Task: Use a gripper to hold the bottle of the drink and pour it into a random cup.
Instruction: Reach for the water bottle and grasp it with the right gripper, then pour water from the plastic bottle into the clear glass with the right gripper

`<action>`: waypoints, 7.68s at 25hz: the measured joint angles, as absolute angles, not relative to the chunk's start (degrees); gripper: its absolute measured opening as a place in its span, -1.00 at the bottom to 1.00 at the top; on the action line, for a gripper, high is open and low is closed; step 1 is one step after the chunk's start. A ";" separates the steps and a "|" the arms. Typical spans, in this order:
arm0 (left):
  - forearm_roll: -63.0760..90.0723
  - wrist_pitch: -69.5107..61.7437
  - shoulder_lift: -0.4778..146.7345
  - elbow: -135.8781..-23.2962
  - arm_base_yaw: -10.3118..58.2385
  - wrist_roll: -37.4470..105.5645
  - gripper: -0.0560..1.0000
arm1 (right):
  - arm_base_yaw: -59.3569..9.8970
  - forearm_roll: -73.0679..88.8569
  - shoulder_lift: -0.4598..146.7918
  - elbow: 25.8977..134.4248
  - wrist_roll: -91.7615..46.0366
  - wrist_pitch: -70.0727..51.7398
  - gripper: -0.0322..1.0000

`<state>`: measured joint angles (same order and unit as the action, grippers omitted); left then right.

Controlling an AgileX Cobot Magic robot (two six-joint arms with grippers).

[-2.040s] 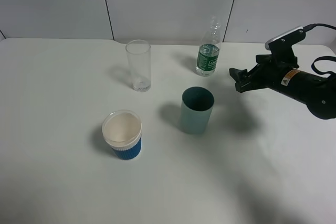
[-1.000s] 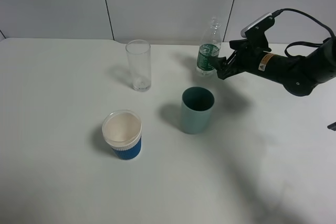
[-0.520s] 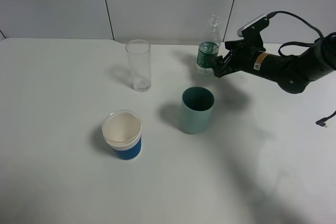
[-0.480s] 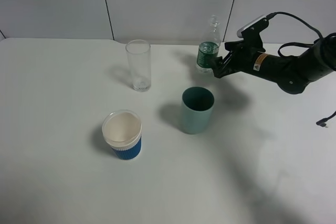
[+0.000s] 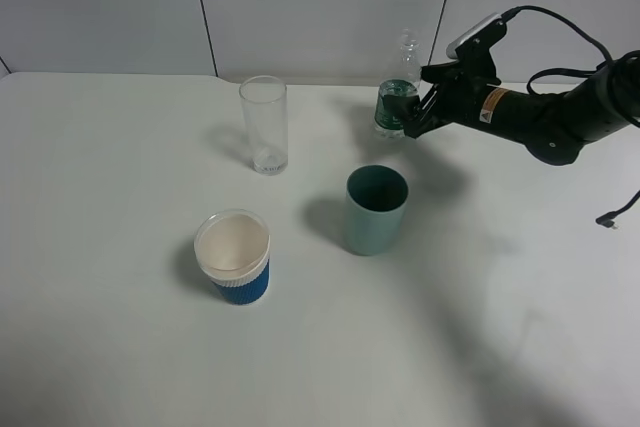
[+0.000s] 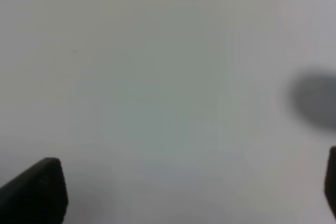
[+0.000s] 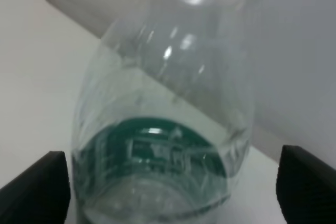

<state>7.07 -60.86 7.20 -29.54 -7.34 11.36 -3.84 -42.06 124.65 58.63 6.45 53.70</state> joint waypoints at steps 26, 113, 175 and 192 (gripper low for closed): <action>7.07 -60.86 7.20 -29.54 -7.34 11.36 0.99 | -5.15 -42.33 130.49 67.23 14.08 51.79 0.25; 7.07 -60.86 7.20 -29.54 -7.34 11.36 0.99 | -32.40 -75.24 118.33 82.45 16.93 -6.48 0.15; 7.07 -60.86 7.20 -29.54 -7.34 11.36 0.99 | -37.07 -77.96 118.27 86.19 -13.43 -16.50 0.15; 7.07 -60.86 7.20 -29.54 -7.34 11.36 0.99 | -37.07 -77.96 118.27 86.19 -17.03 -17.63 0.15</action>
